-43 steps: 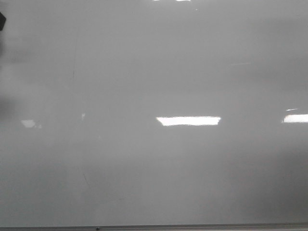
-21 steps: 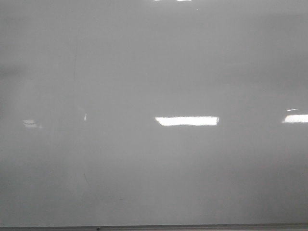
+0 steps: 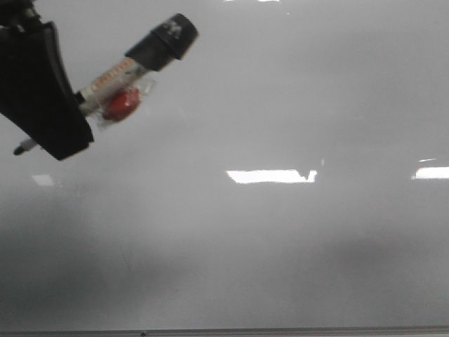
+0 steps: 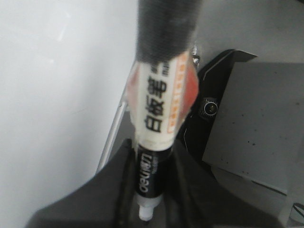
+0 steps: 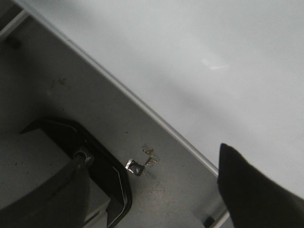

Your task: Write number 8 on whiteboard

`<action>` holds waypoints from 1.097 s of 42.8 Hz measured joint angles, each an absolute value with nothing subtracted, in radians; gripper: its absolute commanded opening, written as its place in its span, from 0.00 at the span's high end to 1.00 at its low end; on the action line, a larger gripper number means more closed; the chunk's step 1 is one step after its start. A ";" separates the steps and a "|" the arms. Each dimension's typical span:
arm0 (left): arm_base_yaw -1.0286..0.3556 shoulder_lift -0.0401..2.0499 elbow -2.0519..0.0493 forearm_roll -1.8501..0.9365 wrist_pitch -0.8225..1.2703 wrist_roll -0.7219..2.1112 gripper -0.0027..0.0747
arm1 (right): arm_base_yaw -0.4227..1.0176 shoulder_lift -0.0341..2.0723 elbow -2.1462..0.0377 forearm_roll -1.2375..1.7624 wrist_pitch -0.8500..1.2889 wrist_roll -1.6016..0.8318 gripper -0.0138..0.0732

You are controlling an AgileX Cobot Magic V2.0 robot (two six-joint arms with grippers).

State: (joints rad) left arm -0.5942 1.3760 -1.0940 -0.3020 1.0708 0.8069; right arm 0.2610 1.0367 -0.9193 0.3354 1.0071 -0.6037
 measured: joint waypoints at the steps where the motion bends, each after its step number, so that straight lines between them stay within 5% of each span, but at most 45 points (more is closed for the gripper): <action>1: -0.610 1.383 -1.094 -0.302 1.071 0.813 0.99 | 0.278 1.047 -0.919 0.349 1.012 -0.632 0.17; 13: -0.778 1.396 -1.096 -0.302 1.035 0.826 0.99 | 0.459 1.124 -0.920 0.545 1.009 -0.928 0.17; 27: -0.822 1.396 -1.096 -0.303 1.031 0.826 0.99 | 0.640 1.217 -0.959 0.610 0.891 -0.973 0.19; 37: -0.822 1.396 -1.096 -0.303 1.030 0.826 0.99 | 0.657 1.231 -0.960 0.633 0.863 -0.975 0.52; 47: -0.822 1.396 -1.096 -0.303 1.028 0.828 0.98 | 0.657 1.231 -0.960 0.645 0.859 -0.975 0.70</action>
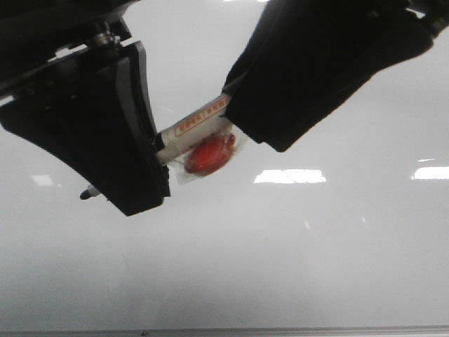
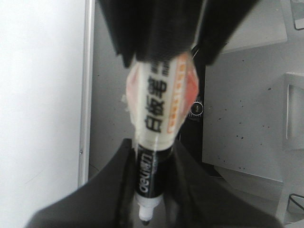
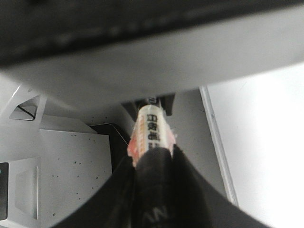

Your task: Write number 8 on whiteboard

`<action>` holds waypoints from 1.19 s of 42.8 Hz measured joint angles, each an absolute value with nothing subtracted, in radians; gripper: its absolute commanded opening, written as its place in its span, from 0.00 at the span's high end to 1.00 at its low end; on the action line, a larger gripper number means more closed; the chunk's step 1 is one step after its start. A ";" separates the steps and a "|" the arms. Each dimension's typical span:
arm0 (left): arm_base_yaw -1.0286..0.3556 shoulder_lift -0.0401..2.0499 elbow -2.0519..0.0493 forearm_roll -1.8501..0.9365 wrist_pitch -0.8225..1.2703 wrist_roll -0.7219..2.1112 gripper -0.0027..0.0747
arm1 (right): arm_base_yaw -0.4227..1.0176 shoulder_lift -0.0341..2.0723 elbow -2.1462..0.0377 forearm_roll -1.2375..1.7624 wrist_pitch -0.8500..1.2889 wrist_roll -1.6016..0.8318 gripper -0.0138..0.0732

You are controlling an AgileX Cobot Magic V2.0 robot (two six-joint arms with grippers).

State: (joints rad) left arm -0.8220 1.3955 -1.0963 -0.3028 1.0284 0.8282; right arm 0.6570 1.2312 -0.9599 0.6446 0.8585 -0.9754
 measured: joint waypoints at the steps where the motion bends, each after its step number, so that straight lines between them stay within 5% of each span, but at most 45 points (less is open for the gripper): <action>1: -0.822 1.396 -1.096 -0.303 1.028 0.828 0.97 | 0.657 1.231 -0.960 0.645 0.859 -0.975 0.72; 5: -0.822 1.396 -1.096 -0.303 1.028 0.828 0.81 | 0.657 1.231 -0.962 0.645 0.859 -0.975 0.80; 11: -0.822 1.396 -1.096 -0.301 1.021 0.828 0.41 | 0.657 1.231 -0.962 0.647 0.860 -0.975 0.89; 15: -0.815 1.391 -1.096 -0.294 0.998 0.826 0.31 | 0.657 1.231 -0.962 0.647 0.863 -0.975 0.92; 25: -0.703 1.242 -1.094 -0.304 0.983 0.773 0.31 | 0.630 1.216 -0.962 0.559 0.862 -0.882 0.92; 40: -0.308 0.860 -0.936 -0.392 0.919 0.644 0.33 | 0.325 0.970 -0.868 0.466 0.832 -0.516 0.92; 51: -0.273 0.835 -0.927 -0.412 0.906 0.642 0.33 | 0.318 0.949 -0.851 0.464 0.826 -0.493 0.92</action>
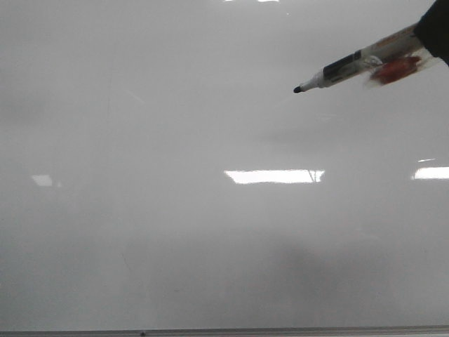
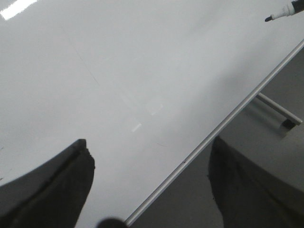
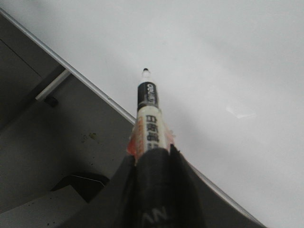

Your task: Write number 8 on whiteboard

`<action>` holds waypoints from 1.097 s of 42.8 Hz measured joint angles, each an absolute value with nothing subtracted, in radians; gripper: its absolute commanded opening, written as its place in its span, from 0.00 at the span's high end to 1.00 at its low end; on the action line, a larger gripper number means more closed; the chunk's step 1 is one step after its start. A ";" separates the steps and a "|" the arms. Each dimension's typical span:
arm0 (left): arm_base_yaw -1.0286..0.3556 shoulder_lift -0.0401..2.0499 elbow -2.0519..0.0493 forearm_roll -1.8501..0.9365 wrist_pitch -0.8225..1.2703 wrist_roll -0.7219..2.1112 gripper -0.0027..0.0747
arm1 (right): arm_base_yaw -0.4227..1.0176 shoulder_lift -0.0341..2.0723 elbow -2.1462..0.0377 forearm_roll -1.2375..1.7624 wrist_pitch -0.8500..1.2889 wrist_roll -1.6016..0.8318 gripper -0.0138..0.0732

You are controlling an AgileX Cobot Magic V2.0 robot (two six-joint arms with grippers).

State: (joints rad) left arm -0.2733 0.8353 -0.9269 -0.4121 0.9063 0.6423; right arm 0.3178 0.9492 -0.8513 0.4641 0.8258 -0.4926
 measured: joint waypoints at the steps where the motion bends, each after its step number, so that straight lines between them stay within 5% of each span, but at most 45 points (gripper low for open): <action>1: -0.272 0.835 -0.928 -0.412 0.906 0.642 0.33 | 0.318 0.949 -0.851 0.464 0.826 -0.493 0.92; 30: -0.272 0.847 -0.928 -0.414 0.904 0.642 0.33 | 0.318 0.949 -0.851 0.464 0.836 -0.492 0.92; 47: -0.272 0.847 -0.928 -0.414 0.904 0.642 0.33 | 0.318 0.978 -0.851 0.464 0.611 -0.449 0.92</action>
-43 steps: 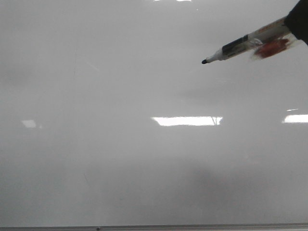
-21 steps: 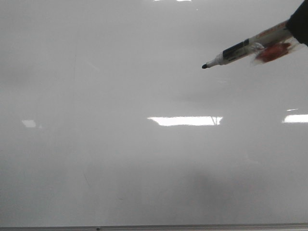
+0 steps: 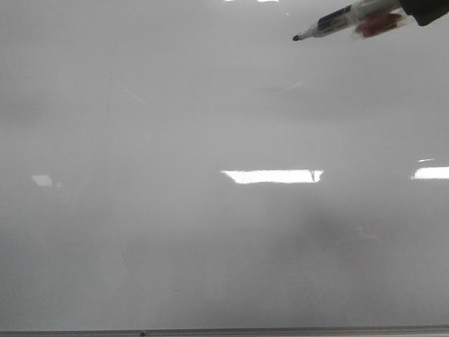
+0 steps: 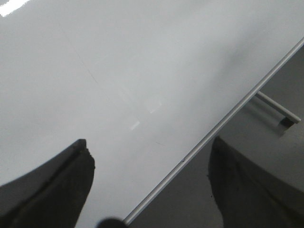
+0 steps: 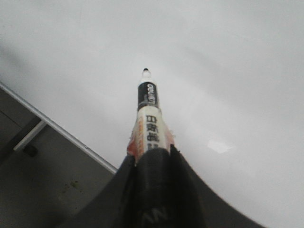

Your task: Write number 8 on whiteboard

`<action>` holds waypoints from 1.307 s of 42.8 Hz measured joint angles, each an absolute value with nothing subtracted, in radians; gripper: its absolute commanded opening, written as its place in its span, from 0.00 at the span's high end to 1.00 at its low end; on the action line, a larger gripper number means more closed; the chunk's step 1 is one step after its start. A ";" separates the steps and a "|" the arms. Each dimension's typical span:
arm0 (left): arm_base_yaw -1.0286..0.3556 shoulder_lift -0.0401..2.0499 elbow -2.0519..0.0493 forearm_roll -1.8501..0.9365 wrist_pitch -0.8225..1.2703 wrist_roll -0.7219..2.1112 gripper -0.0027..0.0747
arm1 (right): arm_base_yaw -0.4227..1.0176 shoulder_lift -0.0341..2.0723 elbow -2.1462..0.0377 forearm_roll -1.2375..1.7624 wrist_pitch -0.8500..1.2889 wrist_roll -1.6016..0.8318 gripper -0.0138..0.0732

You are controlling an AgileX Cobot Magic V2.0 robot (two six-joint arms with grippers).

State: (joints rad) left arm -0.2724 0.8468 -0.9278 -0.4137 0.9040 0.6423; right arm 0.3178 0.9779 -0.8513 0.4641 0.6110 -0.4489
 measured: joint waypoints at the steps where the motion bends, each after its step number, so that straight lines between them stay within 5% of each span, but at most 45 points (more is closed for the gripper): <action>1: -0.272 0.847 -0.928 -0.414 0.904 0.642 0.33 | 0.318 0.985 -0.851 0.464 0.601 -0.449 0.92; 36: -0.272 0.847 -0.928 -0.416 0.904 0.642 0.33 | 0.277 1.337 -1.064 0.412 0.490 -0.445 0.92; 56: -0.272 0.847 -0.928 -0.416 0.904 0.642 0.33 | 0.312 1.489 -1.133 0.359 0.683 -0.447 0.91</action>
